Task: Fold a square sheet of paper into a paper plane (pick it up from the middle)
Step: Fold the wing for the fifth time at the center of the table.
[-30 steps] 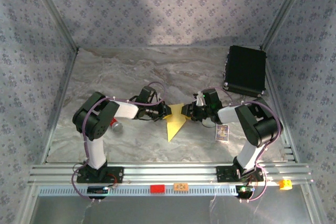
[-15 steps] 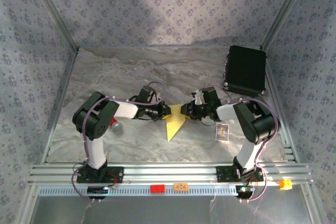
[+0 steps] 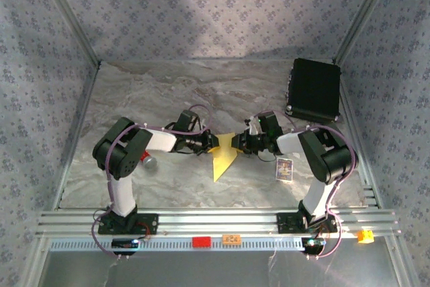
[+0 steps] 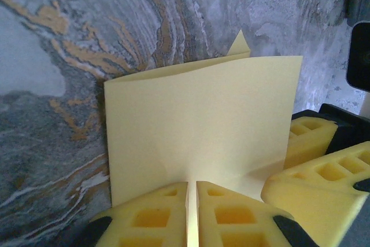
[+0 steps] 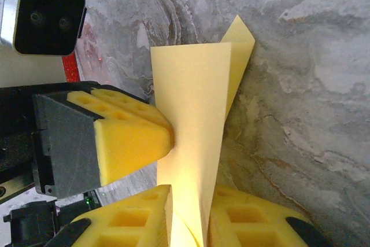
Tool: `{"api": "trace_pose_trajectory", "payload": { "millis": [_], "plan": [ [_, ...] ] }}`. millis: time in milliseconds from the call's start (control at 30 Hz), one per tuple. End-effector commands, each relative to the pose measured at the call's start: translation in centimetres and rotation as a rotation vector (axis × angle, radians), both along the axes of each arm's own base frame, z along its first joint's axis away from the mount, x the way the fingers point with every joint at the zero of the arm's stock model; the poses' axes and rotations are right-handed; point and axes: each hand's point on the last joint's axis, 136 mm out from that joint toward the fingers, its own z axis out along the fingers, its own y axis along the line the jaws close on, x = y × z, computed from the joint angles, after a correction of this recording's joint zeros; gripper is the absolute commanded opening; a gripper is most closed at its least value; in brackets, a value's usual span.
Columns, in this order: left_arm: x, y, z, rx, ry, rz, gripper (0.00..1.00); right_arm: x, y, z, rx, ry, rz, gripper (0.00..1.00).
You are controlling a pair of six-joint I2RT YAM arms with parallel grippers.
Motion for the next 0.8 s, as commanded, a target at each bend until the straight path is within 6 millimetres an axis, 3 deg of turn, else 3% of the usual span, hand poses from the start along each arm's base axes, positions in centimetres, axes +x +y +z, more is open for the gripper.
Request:
{"api": "trace_pose_trajectory", "payload": {
  "millis": [0,367,500,767],
  "plan": [
    [-0.3,0.5,-0.8,0.018,0.015,-0.008,0.12,0.0,0.0,-0.4,-0.009,0.009,0.020,0.22],
    [-0.1,0.5,0.0,0.008,-0.005,-0.007,0.15,0.1,-0.3,0.2,0.003,0.009,0.002,0.12],
    [0.2,0.4,1.3,0.009,-0.038,-0.019,0.27,0.3,-1.2,0.2,-0.026,0.028,-0.061,0.08],
    [-0.7,0.3,3.9,0.111,-0.190,-0.073,0.36,0.7,-3.4,0.8,-0.038,0.117,-0.298,0.06]
  ]
}}
